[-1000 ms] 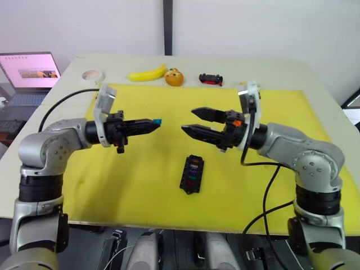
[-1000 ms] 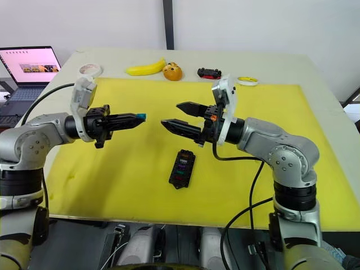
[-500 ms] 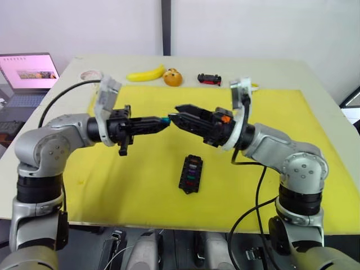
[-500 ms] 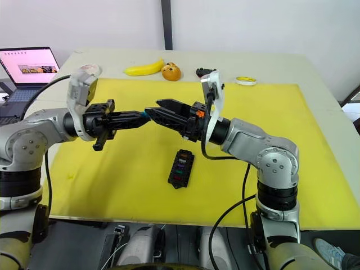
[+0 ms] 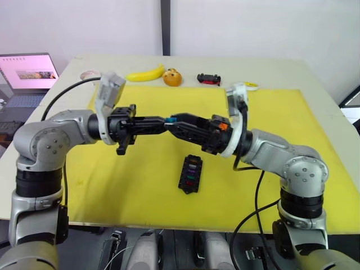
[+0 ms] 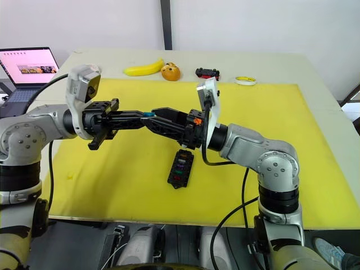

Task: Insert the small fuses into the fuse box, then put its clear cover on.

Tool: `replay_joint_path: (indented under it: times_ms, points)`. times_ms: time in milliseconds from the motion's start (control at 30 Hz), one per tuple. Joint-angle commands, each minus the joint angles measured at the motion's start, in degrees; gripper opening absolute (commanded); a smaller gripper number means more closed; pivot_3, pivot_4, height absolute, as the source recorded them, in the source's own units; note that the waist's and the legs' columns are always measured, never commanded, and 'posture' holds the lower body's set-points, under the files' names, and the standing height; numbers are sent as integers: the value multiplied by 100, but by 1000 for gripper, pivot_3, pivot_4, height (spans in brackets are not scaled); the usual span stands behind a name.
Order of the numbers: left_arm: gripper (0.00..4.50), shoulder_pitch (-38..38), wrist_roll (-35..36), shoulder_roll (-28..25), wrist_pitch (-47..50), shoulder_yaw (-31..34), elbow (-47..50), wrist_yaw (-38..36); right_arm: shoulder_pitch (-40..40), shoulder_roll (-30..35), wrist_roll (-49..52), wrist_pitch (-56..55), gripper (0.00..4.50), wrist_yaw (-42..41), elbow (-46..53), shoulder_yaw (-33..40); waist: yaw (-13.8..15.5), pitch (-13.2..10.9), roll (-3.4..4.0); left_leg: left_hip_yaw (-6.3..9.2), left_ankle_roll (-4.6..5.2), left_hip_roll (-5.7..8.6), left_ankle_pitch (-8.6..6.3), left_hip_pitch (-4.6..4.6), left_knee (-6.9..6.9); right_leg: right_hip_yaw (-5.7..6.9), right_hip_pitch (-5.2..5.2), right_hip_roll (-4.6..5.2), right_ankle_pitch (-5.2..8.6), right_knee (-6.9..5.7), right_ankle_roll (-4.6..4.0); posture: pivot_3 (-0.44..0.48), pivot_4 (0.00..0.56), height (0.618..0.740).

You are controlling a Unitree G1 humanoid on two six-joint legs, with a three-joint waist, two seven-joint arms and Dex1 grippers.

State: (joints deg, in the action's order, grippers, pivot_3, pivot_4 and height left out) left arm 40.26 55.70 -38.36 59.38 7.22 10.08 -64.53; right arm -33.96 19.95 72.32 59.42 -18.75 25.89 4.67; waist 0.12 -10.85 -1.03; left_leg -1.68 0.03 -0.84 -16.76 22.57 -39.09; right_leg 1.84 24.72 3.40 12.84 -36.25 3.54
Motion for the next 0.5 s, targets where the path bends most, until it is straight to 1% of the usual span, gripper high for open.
replay_joint_path:
  times_ms: [33,400,433,467,500]
  points:
    - [0,97,33,-62,-86,-36,50,-73,-5,43,116,-140,2684,-62,186,-5,0,0,0,0,0,0,0,0,0,0,0,0,0,0,0,0,150,737]
    - [0,57,-6,-102,-181,-48,-7,-49,48,114,242,-170,2684,-67,233,-22,4,0,0,0,0,0,0,0,0,0,0,0,0,1,0,0,150,737]
    - [0,56,-10,-103,-197,-48,-2,-49,68,123,259,-174,2174,-63,248,-30,4,0,0,0,0,0,0,0,0,0,0,0,0,1,0,0,150,737]
    - [0,54,-10,-107,-212,-52,4,-51,82,130,270,-181,1887,-58,257,-35,4,0,0,0,0,0,0,0,0,0,0,0,0,1,0,0,150,737]
    - [0,55,6,-114,-206,-54,6,-50,89,139,276,-186,1425,-58,260,-45,3,0,0,0,0,0,0,0,0,0,0,0,0,1,0,0,150,737]
